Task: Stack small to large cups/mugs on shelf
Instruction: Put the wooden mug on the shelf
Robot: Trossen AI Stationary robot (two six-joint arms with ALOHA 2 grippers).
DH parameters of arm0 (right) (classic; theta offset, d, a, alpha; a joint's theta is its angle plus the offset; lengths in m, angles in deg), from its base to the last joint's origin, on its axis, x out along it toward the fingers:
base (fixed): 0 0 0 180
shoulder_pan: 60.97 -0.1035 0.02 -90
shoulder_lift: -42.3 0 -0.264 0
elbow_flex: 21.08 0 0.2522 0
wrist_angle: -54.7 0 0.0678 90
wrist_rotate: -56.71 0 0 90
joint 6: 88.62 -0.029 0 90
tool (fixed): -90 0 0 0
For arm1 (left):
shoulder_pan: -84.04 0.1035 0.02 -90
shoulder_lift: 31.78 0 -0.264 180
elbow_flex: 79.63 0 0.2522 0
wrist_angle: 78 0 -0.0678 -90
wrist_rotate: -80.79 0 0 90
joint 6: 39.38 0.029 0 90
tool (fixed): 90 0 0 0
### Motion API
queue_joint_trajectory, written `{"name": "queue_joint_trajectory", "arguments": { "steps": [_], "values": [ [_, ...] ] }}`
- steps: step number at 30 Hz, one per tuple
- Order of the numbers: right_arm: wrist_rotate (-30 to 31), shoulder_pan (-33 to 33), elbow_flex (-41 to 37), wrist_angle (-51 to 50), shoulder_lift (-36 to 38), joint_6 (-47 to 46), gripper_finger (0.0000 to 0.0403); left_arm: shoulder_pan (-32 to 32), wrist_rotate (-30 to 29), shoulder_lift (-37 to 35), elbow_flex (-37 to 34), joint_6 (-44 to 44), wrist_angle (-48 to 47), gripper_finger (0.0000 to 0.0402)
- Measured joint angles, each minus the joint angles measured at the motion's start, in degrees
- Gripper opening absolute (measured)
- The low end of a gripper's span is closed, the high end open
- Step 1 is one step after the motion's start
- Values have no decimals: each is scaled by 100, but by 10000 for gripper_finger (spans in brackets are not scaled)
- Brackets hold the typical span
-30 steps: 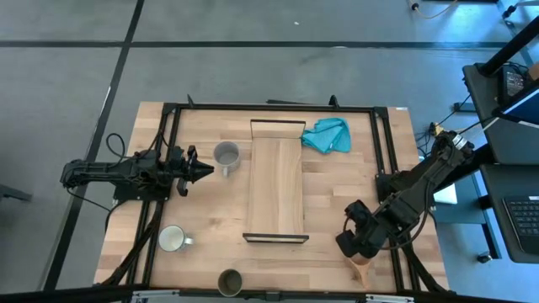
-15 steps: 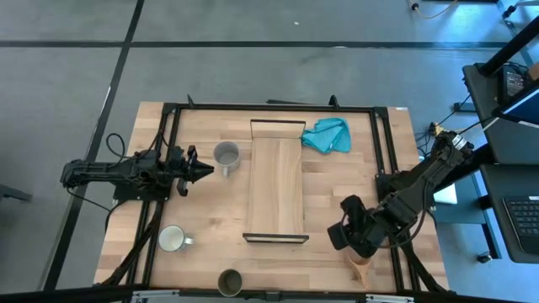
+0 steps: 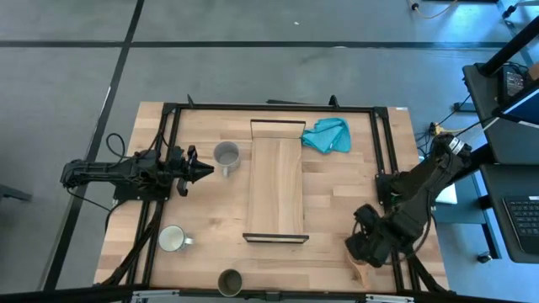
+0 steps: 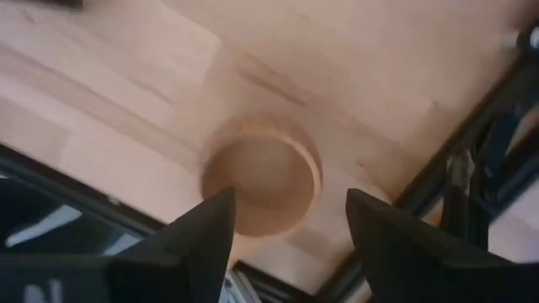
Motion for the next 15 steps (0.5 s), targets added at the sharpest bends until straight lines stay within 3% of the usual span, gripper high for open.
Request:
{"name": "queue_joint_trajectory", "arguments": {
  "steps": [4, 8, 15],
  "values": [
    [-344, -368, 0, 2, -308, -557, 228, -1, 0, -1, 1, 0, -1, 44],
    [-276, -665, -2, 157, -536, -1277, 228, 0, 0, -1, 2, -1, -2, 44],
    [-186, -659, -2, 571, -1035, -1521, 228, 0, 0, -1, 2, 1, 0, 44]
  ]
}}
